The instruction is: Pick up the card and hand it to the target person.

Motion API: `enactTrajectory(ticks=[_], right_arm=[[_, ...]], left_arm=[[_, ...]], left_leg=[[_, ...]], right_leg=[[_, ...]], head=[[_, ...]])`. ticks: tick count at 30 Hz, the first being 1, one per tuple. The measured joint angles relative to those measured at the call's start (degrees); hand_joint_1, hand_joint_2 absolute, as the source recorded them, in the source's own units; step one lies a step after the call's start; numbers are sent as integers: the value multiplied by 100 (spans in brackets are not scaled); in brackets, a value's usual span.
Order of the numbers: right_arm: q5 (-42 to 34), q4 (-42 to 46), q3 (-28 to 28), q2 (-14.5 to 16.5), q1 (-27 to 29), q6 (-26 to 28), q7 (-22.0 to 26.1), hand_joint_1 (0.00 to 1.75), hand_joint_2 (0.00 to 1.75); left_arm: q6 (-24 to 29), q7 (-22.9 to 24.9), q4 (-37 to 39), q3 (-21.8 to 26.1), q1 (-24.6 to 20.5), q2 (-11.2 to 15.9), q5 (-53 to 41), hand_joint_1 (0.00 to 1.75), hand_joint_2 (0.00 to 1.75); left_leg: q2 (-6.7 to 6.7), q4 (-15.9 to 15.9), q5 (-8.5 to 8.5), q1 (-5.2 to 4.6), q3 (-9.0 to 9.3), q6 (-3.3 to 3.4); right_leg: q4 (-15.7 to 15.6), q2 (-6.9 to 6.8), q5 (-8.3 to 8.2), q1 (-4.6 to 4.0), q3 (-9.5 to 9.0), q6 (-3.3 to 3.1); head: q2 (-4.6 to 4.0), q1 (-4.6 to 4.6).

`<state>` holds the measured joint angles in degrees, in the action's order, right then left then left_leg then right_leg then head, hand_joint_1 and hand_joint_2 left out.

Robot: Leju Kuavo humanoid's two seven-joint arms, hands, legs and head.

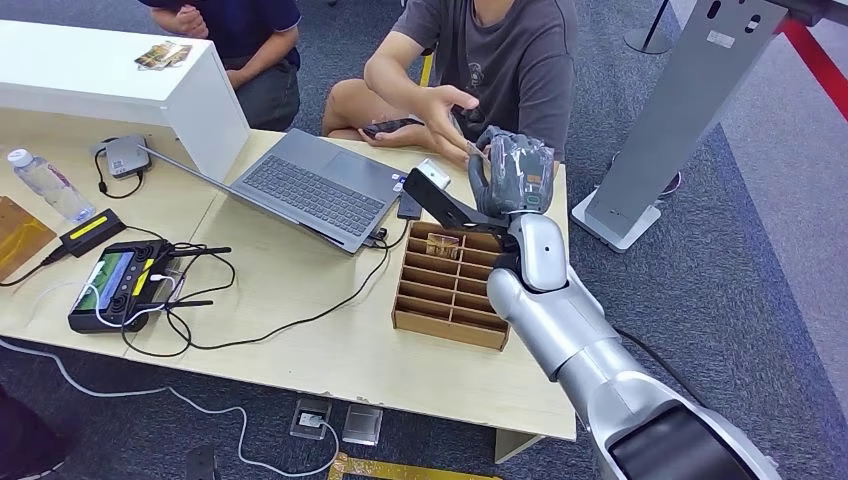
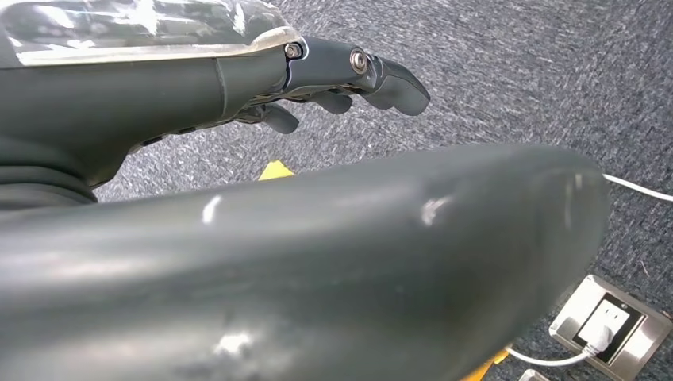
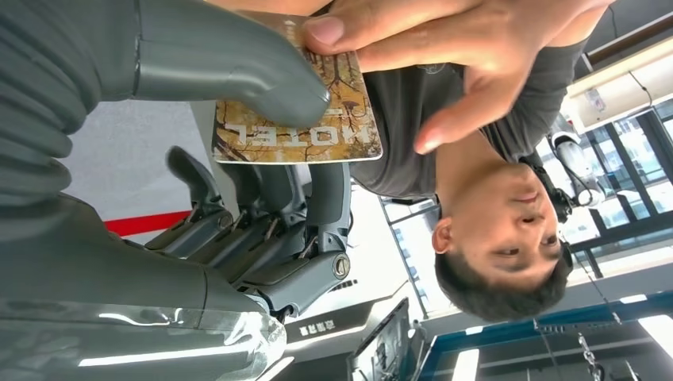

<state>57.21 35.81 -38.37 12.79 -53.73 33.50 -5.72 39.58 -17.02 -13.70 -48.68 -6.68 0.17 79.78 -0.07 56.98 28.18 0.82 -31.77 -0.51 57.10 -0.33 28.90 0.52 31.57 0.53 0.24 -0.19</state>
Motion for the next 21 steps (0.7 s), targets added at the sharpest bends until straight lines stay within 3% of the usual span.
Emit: enactTrajectory(ticks=[1,16,21], right_arm=[[-7,-21,-10,5,-7,13,15,0,175],[-308,-165,-77,43,-15,285,381,0,175],[-1001,-103,-48,52,56,476,897,0,175]], left_arm=[[0,0,0,0,0,0,0,0,0],[3,-42,1,0,1,-15,7,0,0],[28,-73,4,1,0,-36,63,0,0]], left_leg=[[0,0,0,0,0,0],[0,0,0,0,1,0],[0,0,0,0,1,0]], right_leg=[[0,0,0,0,0,0],[0,0,0,0,0,0],[-1,0,0,0,0,0]], head=[[0,1],[0,1],[0,0]])
